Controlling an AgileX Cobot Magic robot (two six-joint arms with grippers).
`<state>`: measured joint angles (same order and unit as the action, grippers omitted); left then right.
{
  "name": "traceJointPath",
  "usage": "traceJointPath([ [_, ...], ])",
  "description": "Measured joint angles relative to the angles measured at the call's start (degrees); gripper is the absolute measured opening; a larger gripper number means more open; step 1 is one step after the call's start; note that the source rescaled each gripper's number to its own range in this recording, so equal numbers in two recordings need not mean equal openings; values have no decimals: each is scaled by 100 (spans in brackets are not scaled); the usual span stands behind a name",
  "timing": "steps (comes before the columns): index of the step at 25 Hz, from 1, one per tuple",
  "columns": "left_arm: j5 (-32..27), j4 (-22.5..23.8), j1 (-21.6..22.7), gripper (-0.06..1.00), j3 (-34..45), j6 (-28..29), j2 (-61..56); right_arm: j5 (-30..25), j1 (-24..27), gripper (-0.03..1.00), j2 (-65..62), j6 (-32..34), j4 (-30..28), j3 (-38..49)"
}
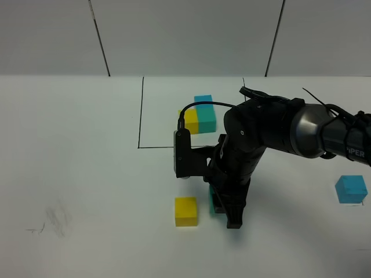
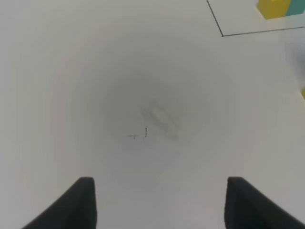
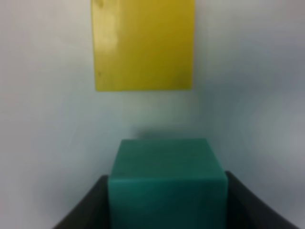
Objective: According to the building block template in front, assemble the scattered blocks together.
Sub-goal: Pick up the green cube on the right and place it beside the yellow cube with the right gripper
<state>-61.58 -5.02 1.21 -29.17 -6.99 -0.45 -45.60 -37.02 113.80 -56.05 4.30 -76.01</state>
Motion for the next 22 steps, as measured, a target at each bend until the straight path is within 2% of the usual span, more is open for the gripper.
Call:
traceJointPath([
  [22,0,0,0,29,0,0,0,100,-144,23,0,-278,306,0],
])
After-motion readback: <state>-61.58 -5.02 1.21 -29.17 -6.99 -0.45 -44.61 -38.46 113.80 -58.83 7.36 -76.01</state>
